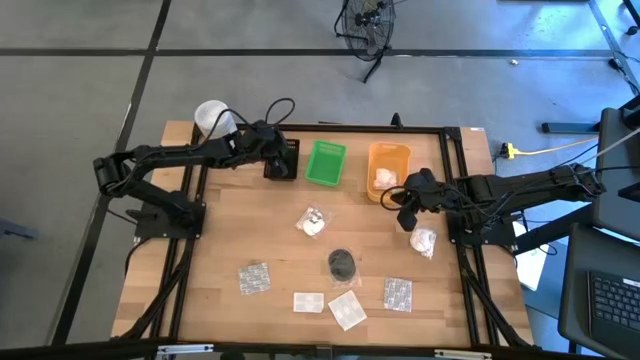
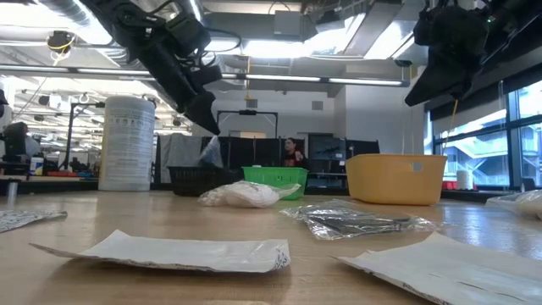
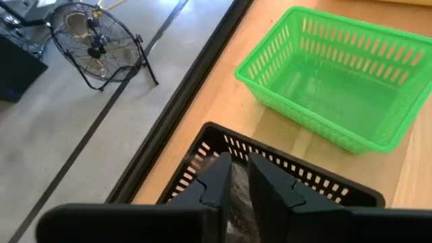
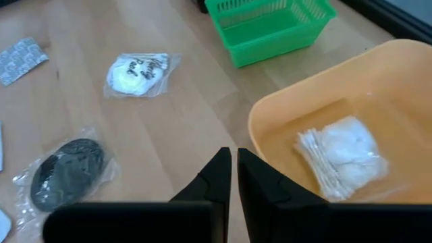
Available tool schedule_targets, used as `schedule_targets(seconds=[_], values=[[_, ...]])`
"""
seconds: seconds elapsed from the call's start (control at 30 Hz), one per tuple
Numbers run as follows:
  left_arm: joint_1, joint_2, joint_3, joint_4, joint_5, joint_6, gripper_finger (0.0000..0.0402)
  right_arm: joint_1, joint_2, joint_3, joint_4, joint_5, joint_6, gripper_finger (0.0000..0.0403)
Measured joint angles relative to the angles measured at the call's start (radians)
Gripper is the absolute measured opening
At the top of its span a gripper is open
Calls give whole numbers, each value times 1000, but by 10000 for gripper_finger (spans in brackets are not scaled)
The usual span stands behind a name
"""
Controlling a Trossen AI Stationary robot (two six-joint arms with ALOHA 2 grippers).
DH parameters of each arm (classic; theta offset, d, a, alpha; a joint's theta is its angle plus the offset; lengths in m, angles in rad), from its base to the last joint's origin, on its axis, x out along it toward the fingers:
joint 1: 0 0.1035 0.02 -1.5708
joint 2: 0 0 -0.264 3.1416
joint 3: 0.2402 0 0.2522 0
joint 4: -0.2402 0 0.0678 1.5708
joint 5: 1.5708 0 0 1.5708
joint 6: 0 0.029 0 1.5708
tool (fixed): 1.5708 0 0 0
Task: Pick & Place Travel size toiletries
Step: Put the black hairbrush into the black bin, then put the white bandage pack into the green bin
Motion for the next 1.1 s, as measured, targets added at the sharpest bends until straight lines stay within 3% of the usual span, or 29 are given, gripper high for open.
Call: schedule_targets(seconds=[0.33,0.6,0.73,0.93,1.1], values=[[0,-14,0,76,-7,0,107,63,0,0,-19,-13,54,3],[-10,-77,0,63,-32,-41,147,132,7,0,-51,17,170,23],[-38,-134,0,31,-19,-132,152,164,21,0,-59,17,270,21],[-109,-193,0,-76,81,-153,148,233,56,0,-70,7,372,5],[-207,-199,0,-148,72,-167,144,300,105,0,-110,9,469,7]])
